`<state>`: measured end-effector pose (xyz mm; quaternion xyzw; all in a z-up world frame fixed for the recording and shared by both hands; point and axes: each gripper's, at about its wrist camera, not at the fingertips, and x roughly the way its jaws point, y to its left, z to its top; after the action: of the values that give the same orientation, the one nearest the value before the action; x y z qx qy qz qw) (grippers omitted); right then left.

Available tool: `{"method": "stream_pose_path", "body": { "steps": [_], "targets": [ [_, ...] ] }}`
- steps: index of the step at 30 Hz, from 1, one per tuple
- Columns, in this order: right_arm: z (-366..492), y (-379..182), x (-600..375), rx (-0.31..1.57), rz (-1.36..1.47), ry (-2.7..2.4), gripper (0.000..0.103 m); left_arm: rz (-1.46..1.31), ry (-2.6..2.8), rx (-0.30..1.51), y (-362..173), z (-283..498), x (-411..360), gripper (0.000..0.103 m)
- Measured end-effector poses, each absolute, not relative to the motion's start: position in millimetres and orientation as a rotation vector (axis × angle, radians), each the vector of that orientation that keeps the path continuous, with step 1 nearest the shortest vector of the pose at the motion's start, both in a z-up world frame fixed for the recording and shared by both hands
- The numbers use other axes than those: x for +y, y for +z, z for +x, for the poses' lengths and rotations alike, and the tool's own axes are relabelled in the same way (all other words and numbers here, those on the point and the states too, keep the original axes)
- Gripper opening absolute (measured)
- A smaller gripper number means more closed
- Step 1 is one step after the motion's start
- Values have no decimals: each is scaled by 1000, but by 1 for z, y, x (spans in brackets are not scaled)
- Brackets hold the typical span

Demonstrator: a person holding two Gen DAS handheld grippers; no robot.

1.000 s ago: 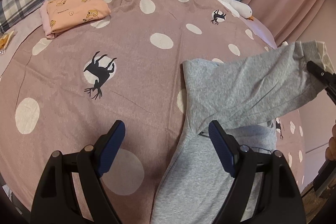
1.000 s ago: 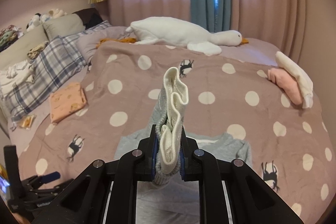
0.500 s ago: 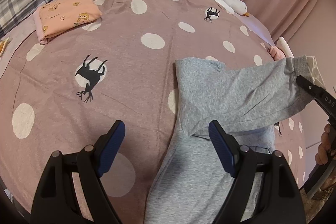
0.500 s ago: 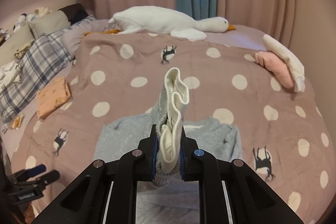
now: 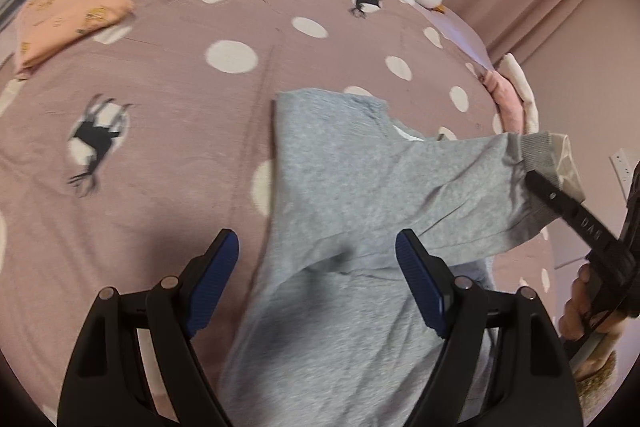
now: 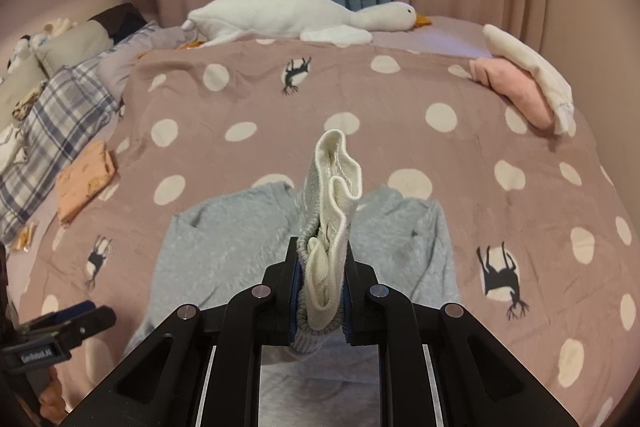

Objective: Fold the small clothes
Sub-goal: 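Lay the held sleeve down along the shirt body toward the hem with the right tool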

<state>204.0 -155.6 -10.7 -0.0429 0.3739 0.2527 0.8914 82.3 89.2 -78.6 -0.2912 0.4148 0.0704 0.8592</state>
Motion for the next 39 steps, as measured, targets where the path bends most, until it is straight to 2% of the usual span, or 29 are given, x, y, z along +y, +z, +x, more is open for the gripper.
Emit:
{"method": "stream_pose_path", "body": {
  "steps": [9, 21, 39],
  "targets": [
    [208, -26, -160, 804, -89, 512, 17, -665, 84, 960, -106, 125, 74, 66],
    [214, -48, -163, 855, -91, 502, 17, -644, 144, 1047, -138, 143, 75, 65],
    [230, -103, -169, 990, -86, 445, 17, -585, 193, 1042, -144, 146, 68, 66]
  ]
}}
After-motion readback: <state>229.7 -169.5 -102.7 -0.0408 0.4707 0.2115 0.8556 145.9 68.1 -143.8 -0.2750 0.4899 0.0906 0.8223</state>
